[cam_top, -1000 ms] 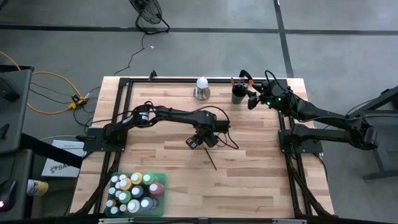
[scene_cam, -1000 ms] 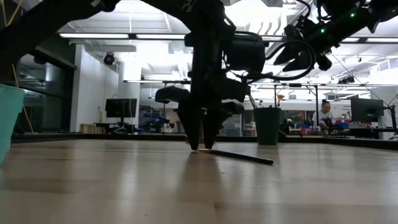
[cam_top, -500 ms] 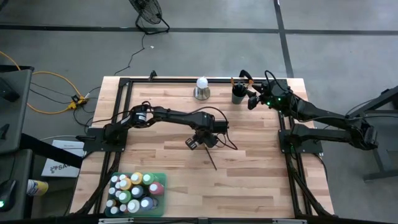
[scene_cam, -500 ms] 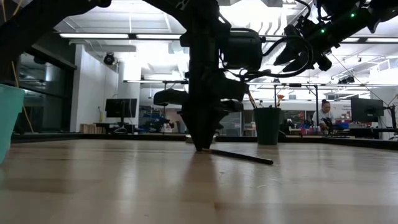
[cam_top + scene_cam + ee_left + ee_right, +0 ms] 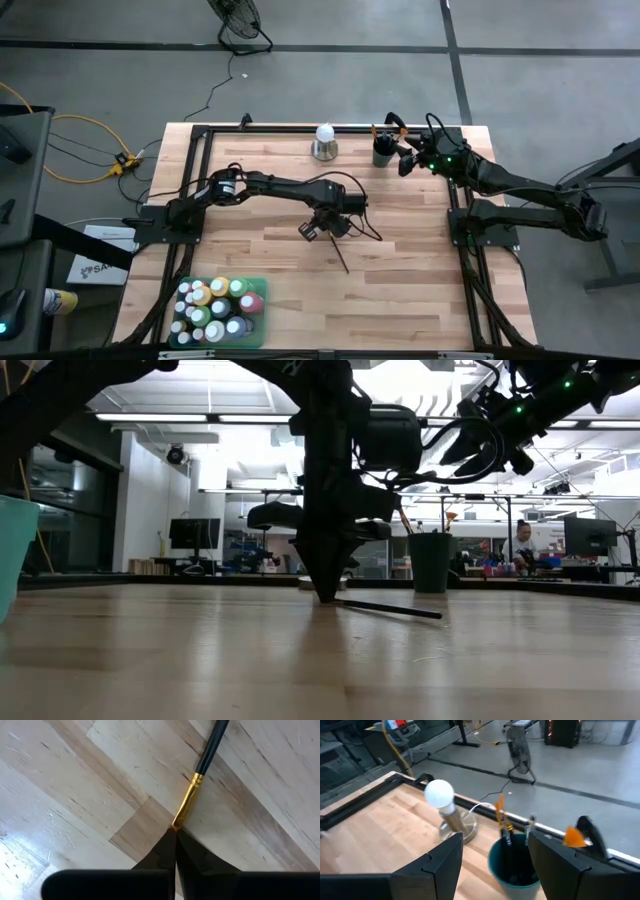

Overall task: Pick & Place Paint Supplies
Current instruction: Put the gold paint brush into the black cup

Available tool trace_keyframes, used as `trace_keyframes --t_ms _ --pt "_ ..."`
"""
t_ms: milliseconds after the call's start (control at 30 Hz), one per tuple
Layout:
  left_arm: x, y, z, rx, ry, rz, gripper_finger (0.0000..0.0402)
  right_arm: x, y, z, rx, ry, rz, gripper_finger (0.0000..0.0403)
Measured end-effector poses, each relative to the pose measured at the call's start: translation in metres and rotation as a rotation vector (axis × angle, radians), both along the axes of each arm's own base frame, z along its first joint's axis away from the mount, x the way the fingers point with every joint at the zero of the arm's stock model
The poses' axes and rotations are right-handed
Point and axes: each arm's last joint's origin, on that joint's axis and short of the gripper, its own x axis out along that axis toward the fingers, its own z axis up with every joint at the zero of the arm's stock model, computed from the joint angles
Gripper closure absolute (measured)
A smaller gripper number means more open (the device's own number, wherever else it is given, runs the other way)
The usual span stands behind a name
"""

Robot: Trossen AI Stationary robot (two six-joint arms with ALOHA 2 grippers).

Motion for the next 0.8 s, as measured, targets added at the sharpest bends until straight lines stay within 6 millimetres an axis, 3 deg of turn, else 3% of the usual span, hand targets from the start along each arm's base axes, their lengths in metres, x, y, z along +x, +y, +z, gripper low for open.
trace_keyframes --t_ms 133,433,800 --pt "0.000 0.000 0.004 0.037 -0.002 0.004 0.0401 0.001 0.001 -0.001 0.041 -0.025 0.040 0.0184" --pt "0.011 0.001 0.044 0.105 -0.079 0.009 0.0401 0.001 0.003 -0.002 0.106 -0.059 0.065 0.0184" --pt "0.013 0.003 0.109 0.242 -0.160 0.007 0.0401 0.002 0.005 -0.001 0.210 -0.143 0.114 0.0184"
